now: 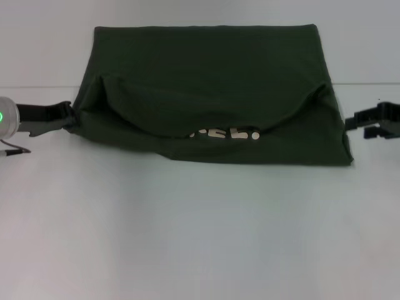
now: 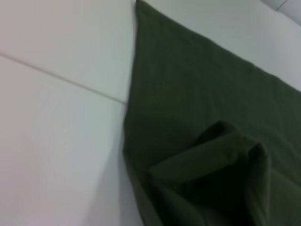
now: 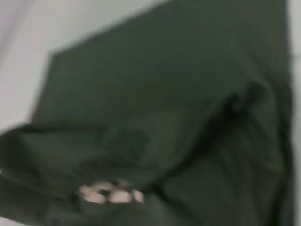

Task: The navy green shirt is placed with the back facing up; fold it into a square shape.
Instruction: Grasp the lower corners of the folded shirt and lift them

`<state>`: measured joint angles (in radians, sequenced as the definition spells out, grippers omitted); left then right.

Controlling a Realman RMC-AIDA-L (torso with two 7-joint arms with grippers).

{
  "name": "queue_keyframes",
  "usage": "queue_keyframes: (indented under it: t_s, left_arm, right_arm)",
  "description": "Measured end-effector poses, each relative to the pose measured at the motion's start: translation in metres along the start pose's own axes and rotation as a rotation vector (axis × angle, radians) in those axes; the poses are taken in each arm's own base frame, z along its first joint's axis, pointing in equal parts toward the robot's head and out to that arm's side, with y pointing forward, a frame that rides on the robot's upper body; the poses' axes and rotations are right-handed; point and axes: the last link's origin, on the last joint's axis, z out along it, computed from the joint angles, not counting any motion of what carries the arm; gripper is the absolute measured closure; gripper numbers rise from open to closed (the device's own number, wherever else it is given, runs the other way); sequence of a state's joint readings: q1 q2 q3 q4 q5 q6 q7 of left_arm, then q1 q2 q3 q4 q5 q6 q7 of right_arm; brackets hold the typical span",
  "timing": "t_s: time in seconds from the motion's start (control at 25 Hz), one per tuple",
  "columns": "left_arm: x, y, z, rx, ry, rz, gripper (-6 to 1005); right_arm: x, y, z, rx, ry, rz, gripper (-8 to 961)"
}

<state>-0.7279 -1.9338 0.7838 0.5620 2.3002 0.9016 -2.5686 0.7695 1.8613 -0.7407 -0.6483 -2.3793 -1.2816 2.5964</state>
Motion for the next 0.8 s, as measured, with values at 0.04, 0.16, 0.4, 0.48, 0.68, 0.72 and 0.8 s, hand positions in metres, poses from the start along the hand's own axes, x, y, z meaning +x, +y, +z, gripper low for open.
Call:
queue_keyframes:
  t_s: [0.04, 0.16, 0.4, 0.48, 0.68, 0.72, 0.8]
  left_arm:
    - [0.002, 0.002, 0.000, -0.004, 0.003, 0.001, 1001]
    - [0.006, 0.007, 0.001, -0.009, 0.006, 0.009, 1000]
    - [0.005, 0.009, 0.003, -0.011, 0.009, 0.008, 999]
    - [0.004, 0.008, 0.003, -0.010, 0.010, 0.004, 999]
    - [0.003, 0.006, 0.003, -0.010, 0.012, -0.006, 999]
    - [0.002, 0.006, 0.003, -0.010, 0.012, -0.007, 999]
    - [0.002, 0.006, 0.003, -0.010, 0.013, -0.009, 999]
  right_arm:
    - [0.000, 0.000, 0.003, 0.030, 0.018, -0.012, 489]
    - [0.003, 0.001, 0.014, 0.089, 0.058, -0.032, 494]
    - [0.014, 0.002, 0.044, 0.146, 0.075, -0.041, 503]
    - [0.015, 0.002, 0.050, 0.163, 0.061, -0.051, 507]
    - [0.014, 0.004, 0.054, 0.184, 0.050, -0.070, 515]
    - [0.014, 0.004, 0.054, 0.185, 0.048, -0.071, 516]
    - [0.014, 0.003, 0.055, 0.187, 0.042, -0.070, 520]
